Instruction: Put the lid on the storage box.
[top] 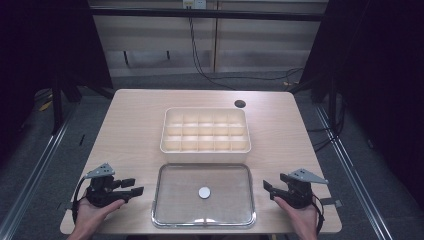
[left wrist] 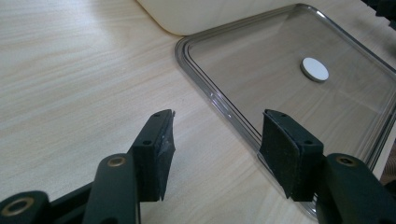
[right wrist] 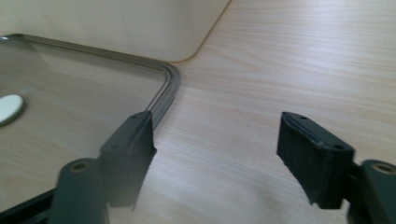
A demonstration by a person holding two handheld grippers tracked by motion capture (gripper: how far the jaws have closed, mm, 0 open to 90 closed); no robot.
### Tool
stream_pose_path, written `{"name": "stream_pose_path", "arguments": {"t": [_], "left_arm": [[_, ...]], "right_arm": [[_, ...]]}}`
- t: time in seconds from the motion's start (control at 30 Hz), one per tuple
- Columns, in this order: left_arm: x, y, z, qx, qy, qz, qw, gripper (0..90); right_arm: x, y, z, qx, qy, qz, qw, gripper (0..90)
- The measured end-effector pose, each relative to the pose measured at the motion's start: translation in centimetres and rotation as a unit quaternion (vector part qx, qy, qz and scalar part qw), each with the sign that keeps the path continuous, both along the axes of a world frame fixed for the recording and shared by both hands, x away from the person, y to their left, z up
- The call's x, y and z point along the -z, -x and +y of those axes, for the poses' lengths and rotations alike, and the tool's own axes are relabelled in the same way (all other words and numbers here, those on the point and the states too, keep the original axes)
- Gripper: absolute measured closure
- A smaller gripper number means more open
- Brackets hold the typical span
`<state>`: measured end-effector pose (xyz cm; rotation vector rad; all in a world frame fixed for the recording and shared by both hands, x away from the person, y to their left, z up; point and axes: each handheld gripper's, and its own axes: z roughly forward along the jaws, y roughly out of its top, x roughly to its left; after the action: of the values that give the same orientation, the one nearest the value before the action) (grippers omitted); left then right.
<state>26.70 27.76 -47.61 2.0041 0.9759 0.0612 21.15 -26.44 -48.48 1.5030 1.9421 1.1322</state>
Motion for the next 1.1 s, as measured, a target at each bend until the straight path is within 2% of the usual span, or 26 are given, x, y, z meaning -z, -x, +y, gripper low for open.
{"name": "stream_pose_path", "arguments": {"t": [0.1,0.17,0.3,0.37,0.4,0.43,0.47,0.67,0.8,0.83,0.9,1.0,1.1], "left_arm": [[0.0,0.1,-0.1,0.004,0.001,0.001,1.0000,45.5],[0.0,0.1,0.0,0.005,0.001,0.001,1.0000,45.3],[-0.3,0.5,0.4,0.003,0.023,0.005,0.9997,46.6],[-0.3,0.5,0.4,0.000,0.025,0.006,0.9997,47.0],[-0.3,0.5,0.5,-0.004,0.028,0.008,0.9996,47.3],[-0.2,0.2,0.8,-0.009,0.040,0.019,0.9990,48.1],[-0.1,0.0,0.8,-0.015,0.043,0.021,0.9988,49.2],[-0.2,-0.4,0.8,-0.016,0.031,0.020,0.9992,53.3],[-0.5,-0.3,0.6,-0.015,0.030,0.016,0.9993,53.2],[-0.7,-0.3,0.4,-0.014,0.030,0.015,0.9993,53.2],[-0.9,-0.6,0.2,-0.009,0.024,0.010,0.9996,53.2],[-1.0,-0.8,-0.2,-0.007,0.023,0.011,0.9996,53.6],[-1.4,-1.3,-1.2,0.006,0.009,0.003,0.9999,54.3]], "right_arm": [[-0.3,0.3,-0.2,0.006,-0.013,-0.005,0.9999,31.1],[-0.4,0.4,-0.3,0.006,-0.020,0.000,0.9998,31.3],[-0.5,0.6,-0.2,0.005,-0.031,0.000,0.9995,31.8],[-0.6,0.7,-0.1,0.004,-0.036,-0.003,0.9994,32.0],[-0.8,0.8,-0.1,0.002,-0.041,-0.002,0.9992,32.0],[-1.2,1.0,0.1,-0.008,-0.065,0.005,0.9978,35.1],[-1.4,1.1,0.2,-0.011,-0.068,0.010,0.9976,37.4],[-1.9,1.1,1.1,-0.031,-0.065,0.034,0.9968,39.3],[-2.0,0.7,1.2,-0.033,-0.068,0.040,0.9963,38.3],[-2.2,0.3,1.3,-0.038,-0.072,0.045,0.9956,36.0],[-2.4,0.0,1.4,-0.044,-0.075,0.055,0.9947,36.9],[-2.5,-0.5,1.7,-0.049,-0.067,0.057,0.9949,37.5],[-2.5,-1.1,2.1,-0.054,-0.059,0.063,0.9948,38.7]]}}
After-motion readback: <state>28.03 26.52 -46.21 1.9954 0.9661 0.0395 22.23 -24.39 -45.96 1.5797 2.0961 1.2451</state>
